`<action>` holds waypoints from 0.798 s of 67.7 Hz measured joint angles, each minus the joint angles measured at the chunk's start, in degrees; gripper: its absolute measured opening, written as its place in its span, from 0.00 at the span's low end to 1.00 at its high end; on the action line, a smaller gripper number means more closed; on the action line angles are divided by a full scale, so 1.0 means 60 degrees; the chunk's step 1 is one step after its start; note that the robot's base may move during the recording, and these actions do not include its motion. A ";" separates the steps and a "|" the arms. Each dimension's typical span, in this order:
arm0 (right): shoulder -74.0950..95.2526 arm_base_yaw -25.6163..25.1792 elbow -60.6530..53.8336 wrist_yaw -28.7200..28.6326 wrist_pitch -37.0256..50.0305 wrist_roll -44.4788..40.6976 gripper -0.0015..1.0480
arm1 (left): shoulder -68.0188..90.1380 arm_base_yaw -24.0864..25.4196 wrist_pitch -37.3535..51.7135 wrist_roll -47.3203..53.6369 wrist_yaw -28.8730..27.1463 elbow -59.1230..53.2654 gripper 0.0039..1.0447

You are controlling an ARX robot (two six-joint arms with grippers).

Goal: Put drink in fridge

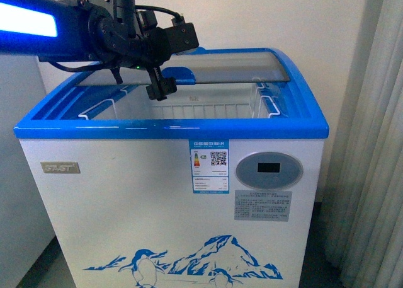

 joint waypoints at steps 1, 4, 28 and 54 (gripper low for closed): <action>0.0000 0.0000 0.0000 0.0000 0.0000 0.0004 0.38 | 0.0000 0.0000 0.0000 0.0000 0.0000 0.0000 0.92; 0.0000 0.0000 0.0000 -0.0018 0.0000 0.0000 0.38 | 0.0270 -0.0022 0.0076 -0.0080 -0.0182 0.0357 0.92; 0.0000 0.0004 0.0000 -0.0040 0.0000 0.0000 0.38 | -0.0306 -0.0109 0.3020 -0.3526 -0.3508 -0.1424 0.93; 0.0000 0.0011 0.0000 -0.0073 0.0000 0.0000 0.38 | -0.7100 0.0794 0.2113 -0.9887 -0.2415 -1.0324 0.93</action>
